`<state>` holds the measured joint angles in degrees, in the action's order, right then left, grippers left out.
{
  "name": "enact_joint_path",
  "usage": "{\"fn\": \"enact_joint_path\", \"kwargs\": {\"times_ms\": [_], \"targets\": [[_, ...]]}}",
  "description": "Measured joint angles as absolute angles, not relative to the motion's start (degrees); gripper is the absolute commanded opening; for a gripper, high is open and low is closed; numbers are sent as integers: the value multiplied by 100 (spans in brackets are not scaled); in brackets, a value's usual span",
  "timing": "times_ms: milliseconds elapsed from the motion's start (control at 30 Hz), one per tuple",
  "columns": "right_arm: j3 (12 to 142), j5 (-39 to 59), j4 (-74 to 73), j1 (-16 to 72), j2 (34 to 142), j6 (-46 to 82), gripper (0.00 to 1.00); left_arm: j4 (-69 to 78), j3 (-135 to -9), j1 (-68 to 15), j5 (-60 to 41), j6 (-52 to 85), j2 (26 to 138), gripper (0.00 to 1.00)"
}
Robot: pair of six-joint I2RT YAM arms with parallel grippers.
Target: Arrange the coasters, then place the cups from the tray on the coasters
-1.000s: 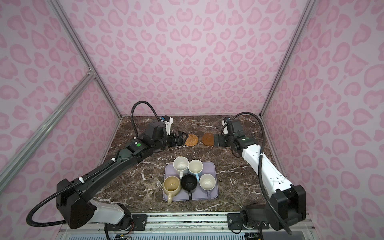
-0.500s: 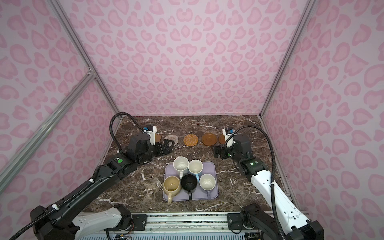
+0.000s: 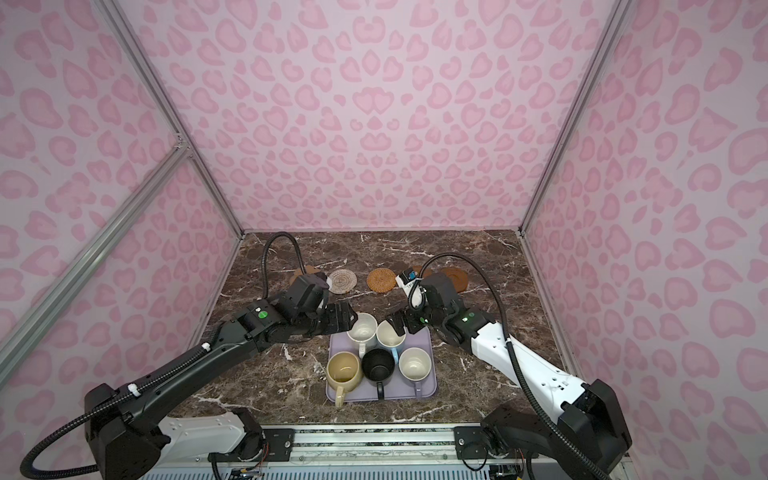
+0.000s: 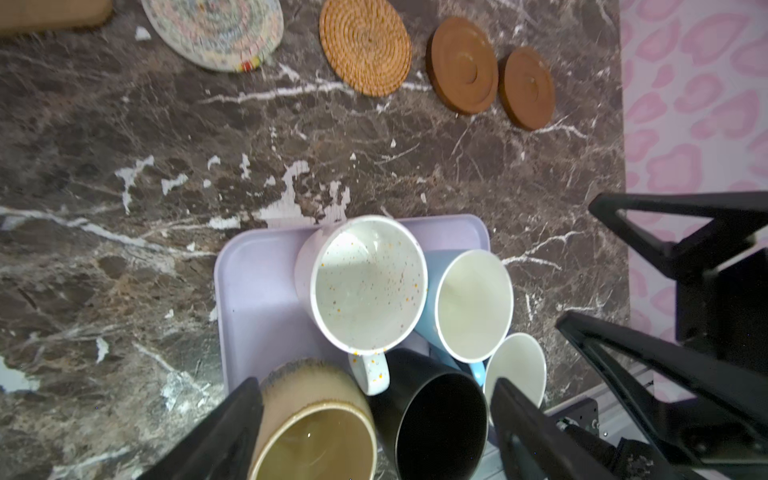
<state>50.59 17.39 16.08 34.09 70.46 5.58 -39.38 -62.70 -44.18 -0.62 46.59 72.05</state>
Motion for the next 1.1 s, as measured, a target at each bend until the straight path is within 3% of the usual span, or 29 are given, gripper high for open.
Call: {"fn": "enact_joint_path", "kwargs": {"times_ms": [167,433,800,1100], "targets": [[5142,1691,1588,3402,7175,545,99,-4036,-6270,-4709,-62,4851,7603,60],[5142,1686,1656,3406,7177,543,99,-4064,-6407,-5087,12,4965,8239,49],[5078,1474,1758,3406,7004,515,99,-4303,-6622,-5341,412,5113,8783,42],[5035,1295,1817,3406,6965,508,98,-4539,-6794,-5524,764,5135,9131,42]]}}
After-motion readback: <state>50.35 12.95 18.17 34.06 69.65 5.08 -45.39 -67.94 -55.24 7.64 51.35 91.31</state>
